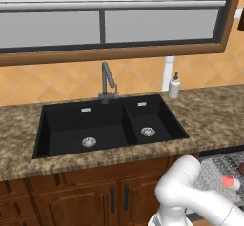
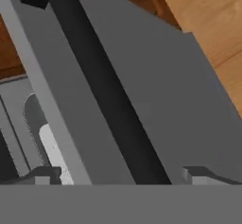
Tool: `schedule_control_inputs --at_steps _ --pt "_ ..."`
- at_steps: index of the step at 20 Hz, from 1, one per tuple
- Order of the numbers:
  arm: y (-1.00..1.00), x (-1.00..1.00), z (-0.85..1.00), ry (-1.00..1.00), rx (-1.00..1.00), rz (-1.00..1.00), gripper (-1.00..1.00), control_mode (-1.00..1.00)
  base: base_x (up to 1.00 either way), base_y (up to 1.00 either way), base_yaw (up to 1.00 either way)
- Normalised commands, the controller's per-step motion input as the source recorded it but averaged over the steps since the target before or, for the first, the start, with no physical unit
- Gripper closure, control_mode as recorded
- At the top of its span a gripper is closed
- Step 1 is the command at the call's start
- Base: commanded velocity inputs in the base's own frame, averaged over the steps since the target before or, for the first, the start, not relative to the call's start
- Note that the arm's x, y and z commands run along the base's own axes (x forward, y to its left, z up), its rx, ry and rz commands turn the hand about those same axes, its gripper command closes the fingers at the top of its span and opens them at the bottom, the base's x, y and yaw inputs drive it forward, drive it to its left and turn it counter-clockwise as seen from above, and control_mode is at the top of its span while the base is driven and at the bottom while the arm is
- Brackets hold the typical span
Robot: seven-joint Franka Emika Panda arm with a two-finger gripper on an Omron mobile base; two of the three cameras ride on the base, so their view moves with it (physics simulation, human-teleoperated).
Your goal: Pick up the cup and bowl from the counter, place them in the dishwasher, and close the dishwasher door.
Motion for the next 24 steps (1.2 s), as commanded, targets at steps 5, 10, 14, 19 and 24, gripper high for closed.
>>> schedule_control_inputs --at_steps 5,10,14,19,24 --pt "0.24 1.0 0.0 -0.99 0.34 -0.17 -1.0 -1.0 0.0 0.0 0.0" --pt "0.19 1.0 0.0 -1.0 0.35 -0.17 -1.0 -1.0 0.0 0.0 0.0" --pt "0.22 1.0 -0.01 -0.99 0.33 -0.17 -1.0 -1.0 0.0 0.0 0.0" --pt "0.23 1.0 -0.01 -0.99 0.3 -0.17 -1.0 -1.0 0.0 0.0 0.0" --pt "0.21 1.0 -0.11 -0.97 0.31 -0.17 -1.0 -1.0 0.0 0.0 0.0"
